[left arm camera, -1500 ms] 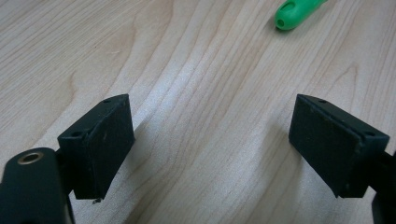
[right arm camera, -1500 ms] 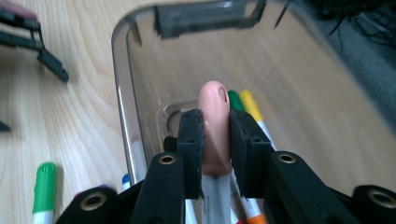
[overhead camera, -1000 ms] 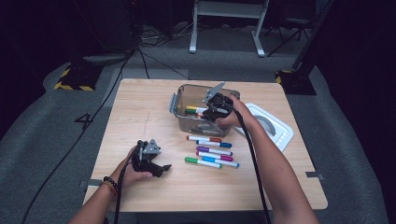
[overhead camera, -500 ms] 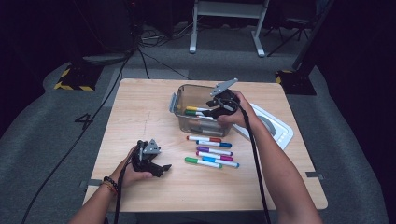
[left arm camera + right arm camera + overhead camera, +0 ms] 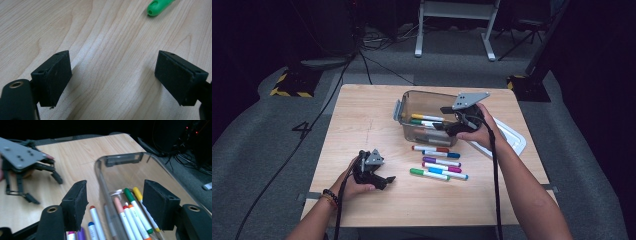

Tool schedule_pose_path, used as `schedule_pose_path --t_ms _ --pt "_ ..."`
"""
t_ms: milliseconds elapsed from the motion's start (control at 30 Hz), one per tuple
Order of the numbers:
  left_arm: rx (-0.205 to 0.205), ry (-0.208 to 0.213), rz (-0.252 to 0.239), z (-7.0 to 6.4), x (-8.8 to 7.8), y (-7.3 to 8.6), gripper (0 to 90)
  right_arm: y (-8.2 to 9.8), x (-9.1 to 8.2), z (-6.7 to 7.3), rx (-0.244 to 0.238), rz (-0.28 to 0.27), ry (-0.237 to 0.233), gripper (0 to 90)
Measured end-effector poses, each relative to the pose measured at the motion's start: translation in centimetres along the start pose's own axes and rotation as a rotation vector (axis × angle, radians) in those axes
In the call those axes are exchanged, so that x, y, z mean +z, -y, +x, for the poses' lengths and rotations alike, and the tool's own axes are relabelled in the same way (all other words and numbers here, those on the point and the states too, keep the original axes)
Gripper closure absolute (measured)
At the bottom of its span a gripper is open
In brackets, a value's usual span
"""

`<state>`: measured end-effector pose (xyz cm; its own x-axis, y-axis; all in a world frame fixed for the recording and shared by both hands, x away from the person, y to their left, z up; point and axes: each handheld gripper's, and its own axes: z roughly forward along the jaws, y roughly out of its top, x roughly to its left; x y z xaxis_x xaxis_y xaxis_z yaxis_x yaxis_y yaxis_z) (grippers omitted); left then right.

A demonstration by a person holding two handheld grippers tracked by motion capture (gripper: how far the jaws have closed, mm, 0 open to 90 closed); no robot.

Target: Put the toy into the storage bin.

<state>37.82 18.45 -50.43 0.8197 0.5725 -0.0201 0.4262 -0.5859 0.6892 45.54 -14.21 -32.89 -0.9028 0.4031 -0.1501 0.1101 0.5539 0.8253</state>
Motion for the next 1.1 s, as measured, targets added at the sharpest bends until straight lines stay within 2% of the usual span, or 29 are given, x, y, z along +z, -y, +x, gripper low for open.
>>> schedule_pose_path --t_ms 233,333,433,567,833,1000,1100 --pt "0.000 0.000 0.000 0.0 0.0 0.0 14.3 1.0 -1.9 2.9 -0.041 -0.042 -0.016 35.9" --pt "0.000 0.000 0.000 0.0 0.0 0.0 14.3 1.8 -2.3 4.0 -0.041 -0.065 -0.034 36.0" --pt "0.000 0.000 0.000 0.0 0.0 0.0 14.3 3.0 -2.1 5.2 -0.043 -0.059 -0.059 36.1" --pt "0.000 0.000 0.000 0.0 0.0 0.0 14.3 4.7 -1.0 6.5 -0.046 -0.030 -0.092 36.4" --pt "0.000 0.001 -0.001 0.0 0.0 0.0 14.2 7.6 2.0 7.9 -0.024 0.031 -0.152 37.0" --pt "0.000 0.001 -0.001 0.0 0.0 0.0 14.2 8.6 4.5 8.9 -0.033 0.097 -0.174 39.2" --pt "0.000 0.001 -0.001 0.0 0.0 0.0 14.2 9.2 6.2 9.6 -0.063 0.152 -0.198 39.3"
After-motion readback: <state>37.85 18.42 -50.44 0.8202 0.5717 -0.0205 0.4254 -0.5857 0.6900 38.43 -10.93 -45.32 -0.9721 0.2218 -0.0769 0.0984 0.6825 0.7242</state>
